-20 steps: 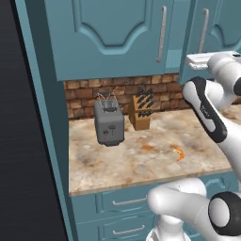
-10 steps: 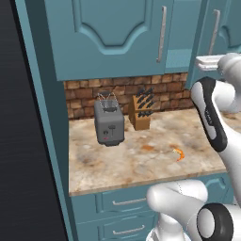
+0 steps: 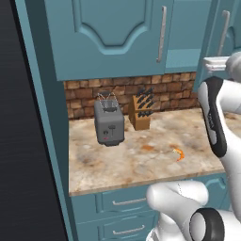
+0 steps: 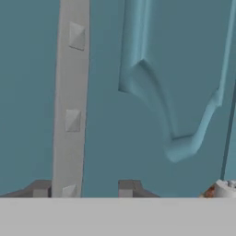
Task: Retrieve the tupperware from the cabinet, then place the raw meat into the tupperware to avoid contamination.
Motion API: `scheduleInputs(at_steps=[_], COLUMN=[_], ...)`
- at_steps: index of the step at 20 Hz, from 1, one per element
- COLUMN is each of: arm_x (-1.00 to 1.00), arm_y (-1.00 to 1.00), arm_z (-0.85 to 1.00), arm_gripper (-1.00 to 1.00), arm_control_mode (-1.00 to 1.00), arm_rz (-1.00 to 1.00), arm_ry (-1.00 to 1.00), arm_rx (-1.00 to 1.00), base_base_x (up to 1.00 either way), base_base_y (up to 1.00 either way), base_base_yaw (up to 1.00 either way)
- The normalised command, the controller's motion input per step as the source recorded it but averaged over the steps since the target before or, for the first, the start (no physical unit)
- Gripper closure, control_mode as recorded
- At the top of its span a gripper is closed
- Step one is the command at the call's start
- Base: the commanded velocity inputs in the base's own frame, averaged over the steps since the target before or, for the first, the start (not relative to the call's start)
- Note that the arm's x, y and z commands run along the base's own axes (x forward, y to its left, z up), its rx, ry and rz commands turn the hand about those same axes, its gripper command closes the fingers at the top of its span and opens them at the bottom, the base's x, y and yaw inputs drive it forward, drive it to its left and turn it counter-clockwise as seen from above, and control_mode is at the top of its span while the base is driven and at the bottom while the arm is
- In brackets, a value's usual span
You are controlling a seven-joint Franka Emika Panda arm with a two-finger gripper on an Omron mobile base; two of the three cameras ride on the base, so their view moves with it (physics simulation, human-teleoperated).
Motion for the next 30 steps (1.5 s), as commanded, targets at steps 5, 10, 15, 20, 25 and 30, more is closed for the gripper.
scheduleInputs(at_steps=[5, 10, 15, 20, 25, 30], arm_x=[-0.06, -0.30, -0.54, -0.48, -0.51, -0.49], arm_y=[-0.14, -0.23, -0.11, 0.04, 0.27, 0.50], arm_z=[0.00, 0.01, 0.14, 0.15, 0.28, 0.20], arm_gripper=[-1.00, -1.00, -1.00, -1.00, -1.00, -1.00], arm_control_mode=[-1.00, -1.00, -1.00, -1.00, -1.00, -1.00], arm_rz=[0.00, 0.00, 0.00, 0.00, 0.00, 0.00], arm_ry=[0.00, -0.02, -0.07, -0.04, -0.04, 0.01], arm_rx=[0.00, 0.00, 0.00, -0.05, -0.16, -0.26], base_base_x=[0.00, 0.00, 0.00, 0.00, 0.00, 0.00], base_base_y=[0.00, 0.00, 0.00, 0.00, 0.00, 0.00], base_base_yaw=[0.00, 0.00, 0.00, 0.00, 0.00, 0.00])
